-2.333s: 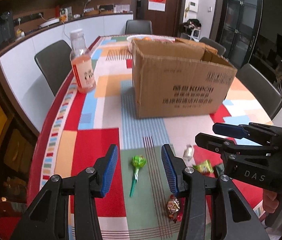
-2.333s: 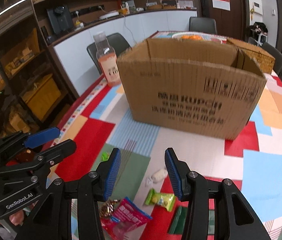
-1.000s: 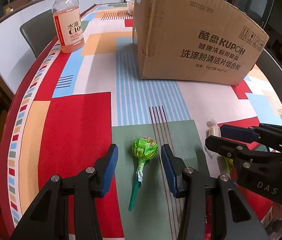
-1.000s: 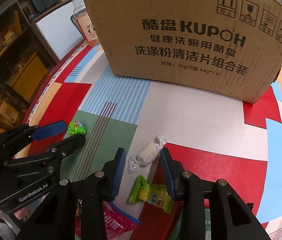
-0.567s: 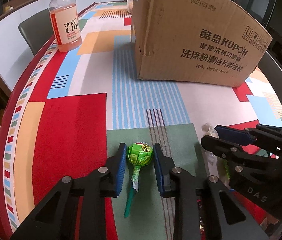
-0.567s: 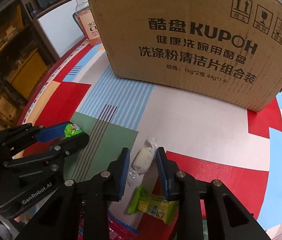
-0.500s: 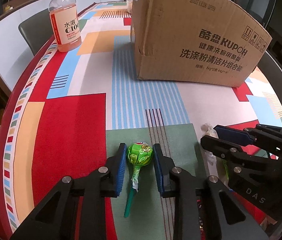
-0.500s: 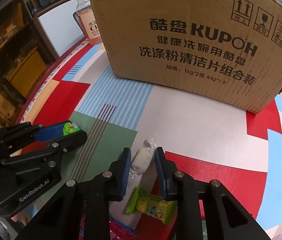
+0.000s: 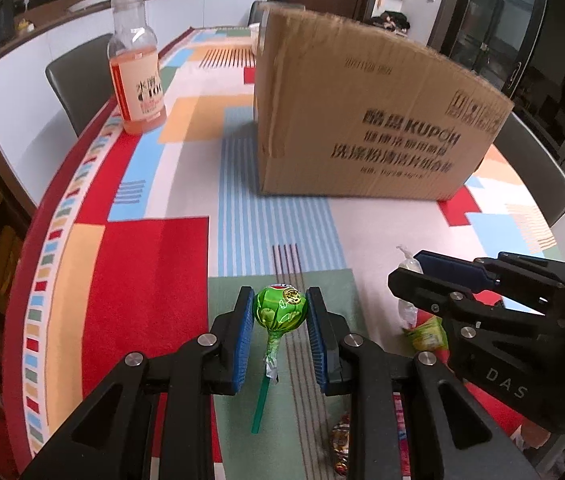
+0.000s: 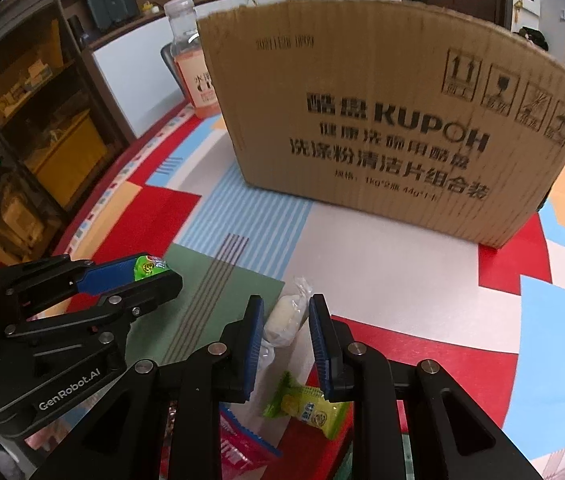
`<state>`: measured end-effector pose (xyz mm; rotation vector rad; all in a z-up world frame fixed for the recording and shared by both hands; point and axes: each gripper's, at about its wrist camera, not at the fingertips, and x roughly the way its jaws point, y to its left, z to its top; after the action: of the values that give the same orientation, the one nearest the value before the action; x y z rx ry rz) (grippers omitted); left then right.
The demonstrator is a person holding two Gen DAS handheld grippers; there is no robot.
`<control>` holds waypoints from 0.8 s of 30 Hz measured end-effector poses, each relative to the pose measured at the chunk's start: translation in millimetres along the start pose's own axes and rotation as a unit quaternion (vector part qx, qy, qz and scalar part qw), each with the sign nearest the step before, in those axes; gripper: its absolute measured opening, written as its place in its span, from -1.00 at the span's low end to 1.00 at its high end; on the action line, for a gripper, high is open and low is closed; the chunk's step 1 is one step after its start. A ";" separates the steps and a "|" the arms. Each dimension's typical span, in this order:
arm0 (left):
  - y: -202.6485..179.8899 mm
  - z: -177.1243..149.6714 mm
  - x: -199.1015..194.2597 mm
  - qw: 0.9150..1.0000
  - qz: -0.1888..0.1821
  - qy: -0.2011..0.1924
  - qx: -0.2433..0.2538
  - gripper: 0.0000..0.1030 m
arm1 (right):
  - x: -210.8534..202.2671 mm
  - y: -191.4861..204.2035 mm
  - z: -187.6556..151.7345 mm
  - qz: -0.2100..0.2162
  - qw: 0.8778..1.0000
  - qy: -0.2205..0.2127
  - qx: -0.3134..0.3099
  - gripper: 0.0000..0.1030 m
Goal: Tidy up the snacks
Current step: 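Grasp the green lollipop with the left tool while the right tool grasps the white packet, then carry both snacks into the cardboard box and open both tools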
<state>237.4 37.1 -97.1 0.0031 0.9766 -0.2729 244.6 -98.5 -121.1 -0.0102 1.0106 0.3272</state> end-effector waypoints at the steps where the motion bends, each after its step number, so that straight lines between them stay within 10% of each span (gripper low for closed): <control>1: -1.3 0.9 -3.9 1.000 0.000 -0.005 0.001 -0.49 | -4.0 0.2 0.8 0.001 1.000 -0.005 0.000 -0.52; 24: -39.2 33.2 -82.5 0.993 0.000 -0.111 0.040 -0.49 | -97.1 -9.3 19.0 0.004 0.993 -0.117 0.005 -0.52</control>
<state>212.0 13.9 -6.3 0.0453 0.7442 -0.3051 215.5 -129.9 -31.4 0.0398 0.7806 0.3233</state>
